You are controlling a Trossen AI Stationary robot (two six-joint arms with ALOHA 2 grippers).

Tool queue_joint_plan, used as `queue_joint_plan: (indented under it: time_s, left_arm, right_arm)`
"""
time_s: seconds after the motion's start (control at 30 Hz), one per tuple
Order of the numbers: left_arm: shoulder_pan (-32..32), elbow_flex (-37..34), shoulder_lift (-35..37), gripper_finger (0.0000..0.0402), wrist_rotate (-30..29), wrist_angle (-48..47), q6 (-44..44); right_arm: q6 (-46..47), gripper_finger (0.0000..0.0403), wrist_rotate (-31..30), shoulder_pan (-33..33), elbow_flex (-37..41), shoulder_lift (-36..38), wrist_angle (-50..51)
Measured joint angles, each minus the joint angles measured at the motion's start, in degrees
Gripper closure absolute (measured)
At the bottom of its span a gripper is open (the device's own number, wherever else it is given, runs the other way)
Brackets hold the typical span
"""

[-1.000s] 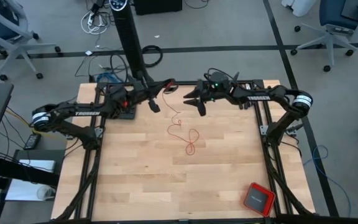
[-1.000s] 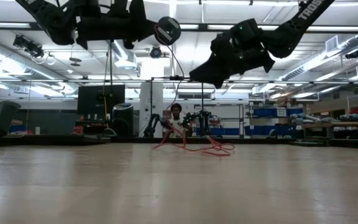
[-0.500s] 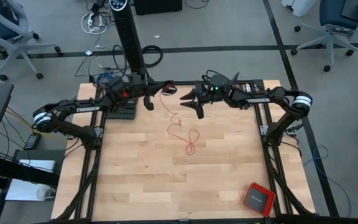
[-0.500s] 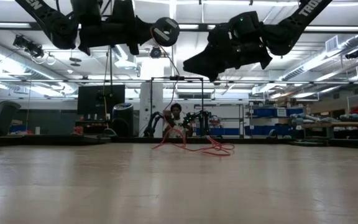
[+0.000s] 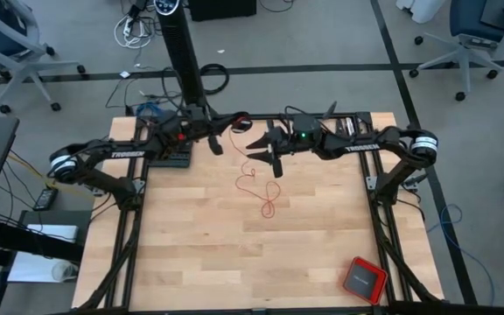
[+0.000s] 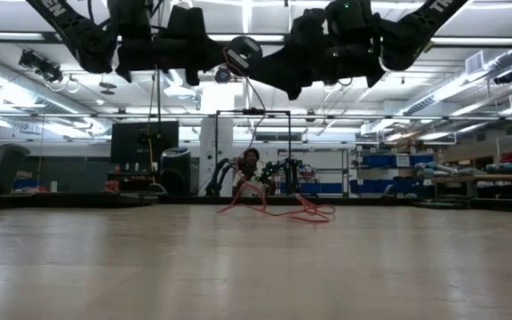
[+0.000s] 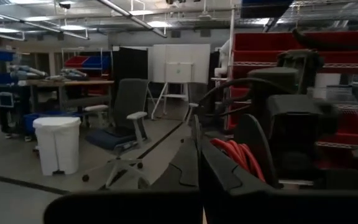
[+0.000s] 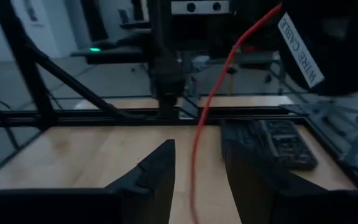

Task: Coil cords
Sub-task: Coil the red wire onto the spool

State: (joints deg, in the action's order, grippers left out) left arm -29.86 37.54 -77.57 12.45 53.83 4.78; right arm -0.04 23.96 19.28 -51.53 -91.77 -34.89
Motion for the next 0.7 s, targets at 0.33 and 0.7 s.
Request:
queue_joint_plan:
  time_s: [0.33, 0.7]
  left_arm:
    - [0.0, 0.0, -1.2, 0.0401, -1.9, 0.8, 0.0]
    - [0.0, 0.0, -1.2, 0.0401, -2.0, 0.8, 0.0]
  right_arm:
    - [-2.1, 0.0268, -2.2, -0.8, 0.0, 0.0, 0.5]
    - [-6.0, 0.0272, -2.1, -0.8, 0.0, 0.0, 2.3]
